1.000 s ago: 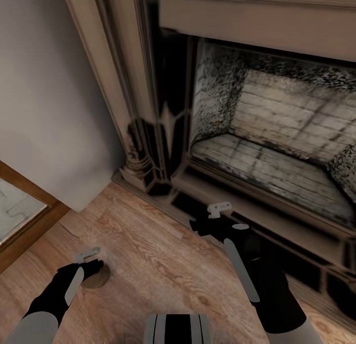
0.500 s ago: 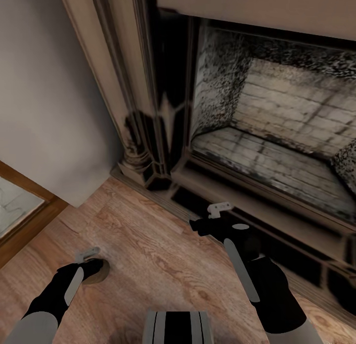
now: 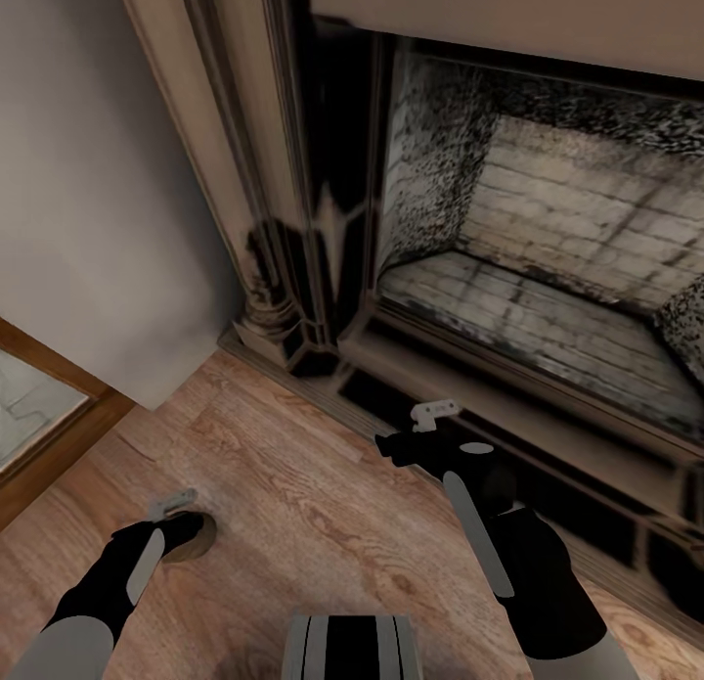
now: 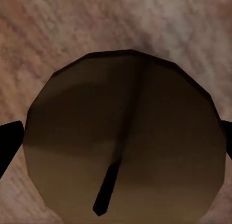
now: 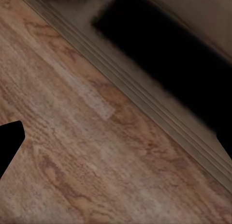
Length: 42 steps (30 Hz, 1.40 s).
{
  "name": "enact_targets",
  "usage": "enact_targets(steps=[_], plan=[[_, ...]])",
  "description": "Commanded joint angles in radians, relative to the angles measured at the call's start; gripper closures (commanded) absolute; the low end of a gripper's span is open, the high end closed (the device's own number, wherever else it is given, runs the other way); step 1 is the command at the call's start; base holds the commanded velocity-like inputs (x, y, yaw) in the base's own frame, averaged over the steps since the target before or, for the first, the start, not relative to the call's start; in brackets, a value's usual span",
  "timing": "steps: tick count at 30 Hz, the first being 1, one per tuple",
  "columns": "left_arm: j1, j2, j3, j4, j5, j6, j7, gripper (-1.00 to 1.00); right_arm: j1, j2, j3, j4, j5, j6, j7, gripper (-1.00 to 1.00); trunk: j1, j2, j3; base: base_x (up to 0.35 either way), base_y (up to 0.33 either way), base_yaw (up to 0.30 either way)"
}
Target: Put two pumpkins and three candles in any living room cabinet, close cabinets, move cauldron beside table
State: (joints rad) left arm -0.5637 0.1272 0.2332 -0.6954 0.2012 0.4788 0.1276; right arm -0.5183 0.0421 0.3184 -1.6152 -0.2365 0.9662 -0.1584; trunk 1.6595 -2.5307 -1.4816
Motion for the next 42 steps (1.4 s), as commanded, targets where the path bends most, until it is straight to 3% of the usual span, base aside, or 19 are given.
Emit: enact_targets(steps=[1, 10, 27, 32, 34, 36, 38, 42], plan=[[0.001, -0.001, 0.0, 0.006, 0.013, 0.005, 0.006, 1.0, -0.001, 0.0, 0.001, -0.001, -0.01, 0.003, -0.01, -1.0, 0.0, 0.0, -0.001, 0.0, 0.0, 0.0], [0.001, -0.004, 0.0, -0.001, 0.012, 0.004, 0.003, 1.0, -0.001, -0.001, 0.001, -0.001, -0.01, 0.003, -0.01, -1.0, 0.0, 0.0, -0.001, 0.0, 0.0, 0.0], [0.018, -0.013, -0.003, -0.092, 0.012, 0.016, 0.001, 1.0, -0.002, -0.001, -0.001, -0.001, -0.01, 0.004, -0.01, -1.0, 0.0, 0.0, -0.001, 0.0, 0.0, 0.0], [0.042, -0.05, -0.004, -0.181, 0.011, 0.063, 0.003, 1.0, -0.003, -0.001, -0.002, -0.002, -0.01, 0.005, -0.01, -1.0, -0.001, 0.001, 0.011, 0.0, 0.0, 0.0], [0.061, -0.069, -0.004, -0.242, 0.012, 0.095, 0.003, 1.0, -0.004, -0.001, -0.021, -0.002, -0.01, 0.007, -0.009, -1.0, -0.002, 0.001, 0.019, 0.0, 0.0, 0.0], [0.082, -0.097, -0.006, -0.303, 0.011, 0.12, 0.003, 1.0, -0.011, -0.001, -0.071, -0.002, -0.012, 0.06, -0.002, -1.0, -0.003, 0.001, 0.026, 0.0, 0.0, 0.0], [0.092, -0.119, -0.008, -0.335, 0.011, 0.13, 0.004, 1.0, -0.015, -0.001, -0.095, -0.002, -0.014, 0.081, 0.017, -1.0, -0.004, 0.002, 0.034, 0.0, 0.0, 0.0], [0.106, -0.155, -0.011, -0.368, 0.01, 0.136, 0.005, 1.0, -0.016, -0.001, -0.113, -0.002, -0.014, 0.072, 0.098, -1.0, -0.006, 0.003, 0.049, 0.0, 0.0, 0.0]])
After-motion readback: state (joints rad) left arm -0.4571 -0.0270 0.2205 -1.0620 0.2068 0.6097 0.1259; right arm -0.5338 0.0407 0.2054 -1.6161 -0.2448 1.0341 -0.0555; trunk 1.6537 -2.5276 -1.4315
